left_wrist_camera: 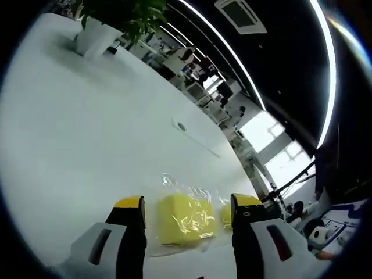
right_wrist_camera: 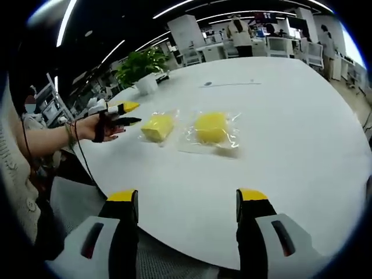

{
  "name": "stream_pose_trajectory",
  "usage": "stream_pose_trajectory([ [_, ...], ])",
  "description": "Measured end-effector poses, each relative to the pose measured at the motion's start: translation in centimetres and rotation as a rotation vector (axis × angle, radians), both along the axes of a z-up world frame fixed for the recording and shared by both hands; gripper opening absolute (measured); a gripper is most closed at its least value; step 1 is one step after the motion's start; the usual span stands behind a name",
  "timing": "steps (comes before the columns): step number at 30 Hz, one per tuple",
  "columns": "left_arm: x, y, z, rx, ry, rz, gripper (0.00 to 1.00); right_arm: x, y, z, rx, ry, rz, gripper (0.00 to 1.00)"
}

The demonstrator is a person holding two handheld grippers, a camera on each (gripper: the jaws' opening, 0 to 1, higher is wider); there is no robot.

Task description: Compare the silicone blocks by pressing each to a similar depth, holding the contact briefly, and releasing to observe deformation and rebound differences across the visible hardness samples.

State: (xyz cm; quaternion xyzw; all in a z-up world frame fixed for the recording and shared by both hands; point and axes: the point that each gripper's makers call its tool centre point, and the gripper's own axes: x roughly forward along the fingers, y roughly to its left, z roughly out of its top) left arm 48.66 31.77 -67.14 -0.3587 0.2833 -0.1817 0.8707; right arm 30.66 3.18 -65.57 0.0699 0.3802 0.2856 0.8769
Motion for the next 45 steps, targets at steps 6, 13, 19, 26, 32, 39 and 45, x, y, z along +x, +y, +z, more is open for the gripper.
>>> stream_pose_trajectory([
  [6, 1.8, -0.2, -1.4, 0.005, 0.015, -0.015, 0.57, 0.0, -0.4, -0.6, -0.011, 0.024, -0.013, 0.63],
  [13, 3.7, -0.7, -2.8, 0.018, 0.034, -0.055, 0.51, 0.2, -0.6, -1.0, -0.017, 0.040, -0.027, 0.63],
  [19, 4.5, -1.6, -3.5, -0.004, 0.050, -0.104, 0.33, 0.4, -0.9, -1.2, -0.024, 0.042, -0.043, 0.63],
  [26, 4.7, -2.1, -4.1, -0.032, 0.067, -0.124, 0.15, 0.4, -1.2, -1.7, -0.029, 0.053, -0.050, 0.62],
  [32, 4.5, -2.1, -4.4, -0.027, 0.068, -0.129, 0.06, 0.4, -1.0, -1.8, -0.025, 0.054, -0.048, 0.62],
  [39, 4.3, -1.9, -4.3, -0.009, 0.055, -0.117, 0.00, 0.3, -0.8, -1.8, -0.028, 0.049, -0.036, 0.63],
  [45, 4.1, -2.4, -3.5, 0.032, 0.023, -0.151, 0.00, 0.2, -0.8, -1.7, -0.023, 0.045, -0.040, 0.62],
])
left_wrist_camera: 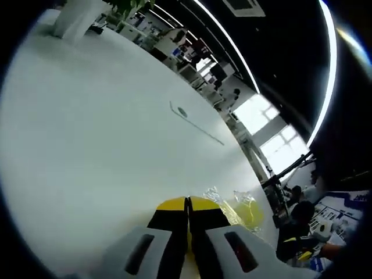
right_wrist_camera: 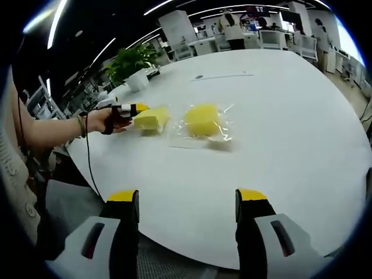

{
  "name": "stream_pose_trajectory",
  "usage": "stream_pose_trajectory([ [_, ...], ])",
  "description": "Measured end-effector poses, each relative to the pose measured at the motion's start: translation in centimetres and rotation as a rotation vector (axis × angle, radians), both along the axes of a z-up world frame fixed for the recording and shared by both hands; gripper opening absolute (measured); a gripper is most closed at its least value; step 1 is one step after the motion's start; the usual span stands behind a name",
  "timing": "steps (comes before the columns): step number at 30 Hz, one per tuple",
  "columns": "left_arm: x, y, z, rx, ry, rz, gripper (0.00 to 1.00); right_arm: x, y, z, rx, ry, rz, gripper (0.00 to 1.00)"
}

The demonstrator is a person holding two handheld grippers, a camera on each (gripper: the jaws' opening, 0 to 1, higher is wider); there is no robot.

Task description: Compare the silicone blocks by pressing each to a similar depth, holding the contact briefly, and releasing to observe deformation and rebound differences across the visible hardness samples.

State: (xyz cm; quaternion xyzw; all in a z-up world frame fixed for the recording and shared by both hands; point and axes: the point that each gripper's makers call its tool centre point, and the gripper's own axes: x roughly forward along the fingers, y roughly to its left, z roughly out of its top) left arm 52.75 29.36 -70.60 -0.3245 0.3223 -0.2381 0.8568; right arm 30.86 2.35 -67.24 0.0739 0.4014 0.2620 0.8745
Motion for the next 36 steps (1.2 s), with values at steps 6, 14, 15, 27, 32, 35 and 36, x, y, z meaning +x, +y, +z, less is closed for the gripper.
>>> stream_pose_trajectory([
  [6, 0.1, -0.3, 1.4, 0.017, -0.027, -0.008, 0.00, 0.1, 0.2, 0.2, 0.003, -0.009, 0.005, 0.62],
  [14, -0.4, -0.8, 3.5, 0.031, -0.073, -0.027, 0.00, 0.0, 0.3, 1.1, 0.009, -0.037, 0.010, 0.62],
  [15, -0.5, -1.0, 4.0, 0.028, -0.083, -0.031, 0.00, 0.0, 0.3, 1.3, 0.012, -0.043, 0.010, 0.62],
  [27, -3.4, -4.1, 8.9, 0.039, -0.189, -0.104, 0.00, 0.0, 1.2, 3.4, 0.046, -0.119, 0.025, 0.62],
  [32, -4.7, -5.1, 10.2, 0.052, -0.198, -0.133, 0.00, 0.0, 1.5, 4.8, 0.055, -0.154, 0.041, 0.63],
  [35, -5.3, -5.6, 10.8, 0.057, -0.204, -0.149, 0.00, 0.1, 1.7, 5.6, 0.059, -0.181, 0.052, 0.63],
  [36, -5.5, -5.8, 11.0, 0.062, -0.208, -0.153, 0.00, 0.1, 1.7, 5.8, 0.060, -0.191, 0.055, 0.63],
])
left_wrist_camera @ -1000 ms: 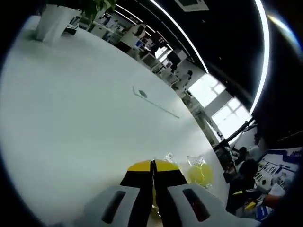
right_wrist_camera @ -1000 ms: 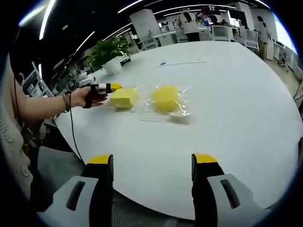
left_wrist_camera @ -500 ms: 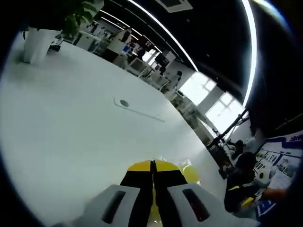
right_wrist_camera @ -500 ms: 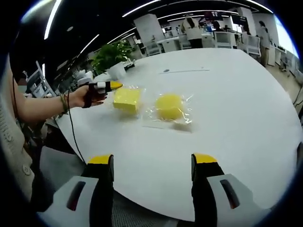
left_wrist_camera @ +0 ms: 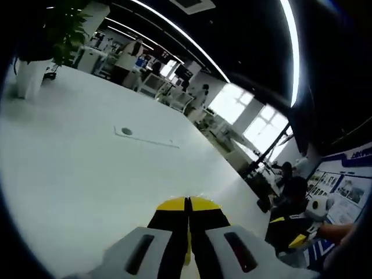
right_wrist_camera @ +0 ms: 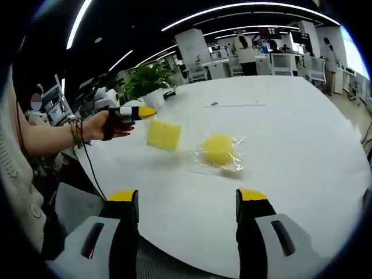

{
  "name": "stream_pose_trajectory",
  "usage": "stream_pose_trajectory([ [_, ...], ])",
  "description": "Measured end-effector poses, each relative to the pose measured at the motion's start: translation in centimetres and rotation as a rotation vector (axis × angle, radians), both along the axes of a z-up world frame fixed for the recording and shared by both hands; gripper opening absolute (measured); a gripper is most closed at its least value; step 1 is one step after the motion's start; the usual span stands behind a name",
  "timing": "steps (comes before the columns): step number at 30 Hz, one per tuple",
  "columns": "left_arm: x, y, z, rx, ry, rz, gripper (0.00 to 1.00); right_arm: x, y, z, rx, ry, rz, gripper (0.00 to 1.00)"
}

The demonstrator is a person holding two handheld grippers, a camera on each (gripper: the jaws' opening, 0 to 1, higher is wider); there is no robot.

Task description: Compare the silicone blocks by pressing each to a similar depth, holding the contact briefly, and releasing to observe deformation and rebound differences across the visible hardness samples.

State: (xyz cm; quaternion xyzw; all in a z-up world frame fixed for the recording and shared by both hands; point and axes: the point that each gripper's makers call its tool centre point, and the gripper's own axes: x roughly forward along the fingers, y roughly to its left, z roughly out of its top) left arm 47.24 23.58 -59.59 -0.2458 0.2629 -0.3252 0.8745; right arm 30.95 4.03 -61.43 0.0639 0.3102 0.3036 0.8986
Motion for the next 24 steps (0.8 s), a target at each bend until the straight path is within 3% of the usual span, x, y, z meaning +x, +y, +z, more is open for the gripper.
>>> stream_pose_trajectory([
  [12, -2.2, -1.5, 3.2, 0.089, -0.090, -0.066, 0.00, 0.4, 0.2, 2.5, -0.012, -0.085, 0.046, 0.64],
  [24, -3.8, -3.4, 7.7, 0.126, -0.210, -0.142, 0.00, 2.8, 1.1, 6.0, -0.053, -0.182, 0.161, 0.65],
])
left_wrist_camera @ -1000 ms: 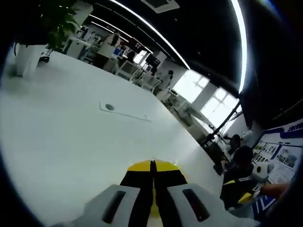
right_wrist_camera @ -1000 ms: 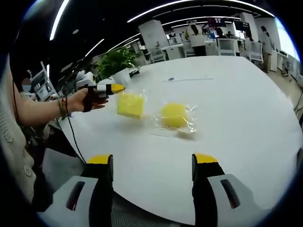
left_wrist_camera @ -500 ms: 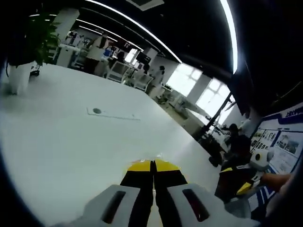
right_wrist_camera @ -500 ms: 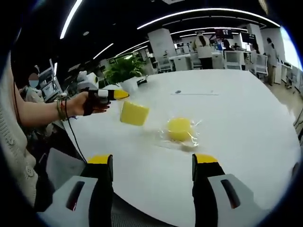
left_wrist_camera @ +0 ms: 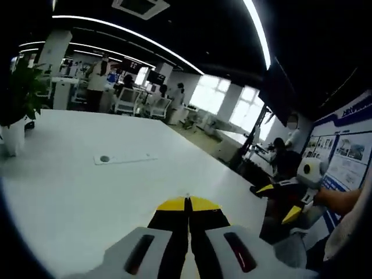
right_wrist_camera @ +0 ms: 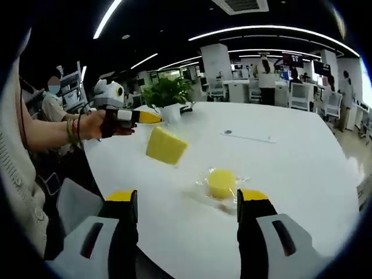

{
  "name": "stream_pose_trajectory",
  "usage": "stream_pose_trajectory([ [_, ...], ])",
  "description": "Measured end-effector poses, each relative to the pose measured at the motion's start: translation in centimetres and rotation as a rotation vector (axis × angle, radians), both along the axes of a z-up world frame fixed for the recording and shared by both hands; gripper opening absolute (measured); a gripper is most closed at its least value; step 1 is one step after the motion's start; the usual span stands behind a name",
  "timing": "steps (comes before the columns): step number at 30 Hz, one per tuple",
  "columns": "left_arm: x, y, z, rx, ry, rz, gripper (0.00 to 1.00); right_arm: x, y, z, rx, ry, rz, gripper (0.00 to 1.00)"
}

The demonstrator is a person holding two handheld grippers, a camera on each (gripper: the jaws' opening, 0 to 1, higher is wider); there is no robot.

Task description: Compare the silicone blocks by pressing each to a similar depth, holding the contact briefly, and releasing to observe deformation and rebound differences across the visible hardness samples.

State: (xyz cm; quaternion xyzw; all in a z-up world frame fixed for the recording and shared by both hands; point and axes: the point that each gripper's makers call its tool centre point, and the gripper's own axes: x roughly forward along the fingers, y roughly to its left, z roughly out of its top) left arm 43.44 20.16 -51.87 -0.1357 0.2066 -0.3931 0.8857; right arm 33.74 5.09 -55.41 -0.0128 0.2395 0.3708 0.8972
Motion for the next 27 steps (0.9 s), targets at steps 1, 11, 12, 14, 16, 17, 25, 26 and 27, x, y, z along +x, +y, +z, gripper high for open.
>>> stream_pose_trajectory([
  [1, 0.0, -0.1, 0.3, 0.000, -0.008, -0.004, 0.00, 0.2, 0.1, 0.2, -0.001, -0.005, 0.007, 0.65],
  [11, -0.4, -0.9, 3.3, -0.027, -0.067, -0.049, 0.00, 2.8, 2.3, 2.7, -0.085, -0.075, 0.151, 0.68],
  [12, -0.5, -1.0, 3.5, -0.028, -0.071, -0.053, 0.00, 3.1, 2.5, 2.9, -0.094, -0.085, 0.168, 0.68],
  [14, -0.5, -0.9, 3.7, -0.023, -0.080, -0.057, 0.00, 3.7, 3.0, 3.3, -0.106, -0.094, 0.190, 0.68],
  [16, -0.7, -0.9, 3.9, -0.020, -0.087, -0.065, 0.00, 4.3, 3.6, 3.8, -0.124, -0.107, 0.220, 0.69],
  [17, -0.7, -0.8, 4.1, -0.021, -0.090, -0.067, 0.00, 4.7, 4.1, 4.1, -0.135, -0.120, 0.241, 0.69],
  [25, -0.9, -0.7, 4.5, -0.025, -0.110, -0.099, 0.00, 6.8, 7.2, 5.1, -0.221, -0.161, 0.389, 0.70],
  [26, -0.9, -0.7, 4.6, -0.026, -0.113, -0.104, 0.00, 7.0, 7.7, 5.0, -0.246, -0.158, 0.419, 0.70],
  [27, -0.9, -0.7, 4.6, -0.026, -0.114, -0.105, 0.00, 7.1, 8.1, 5.0, -0.253, -0.158, 0.435, 0.70],
])
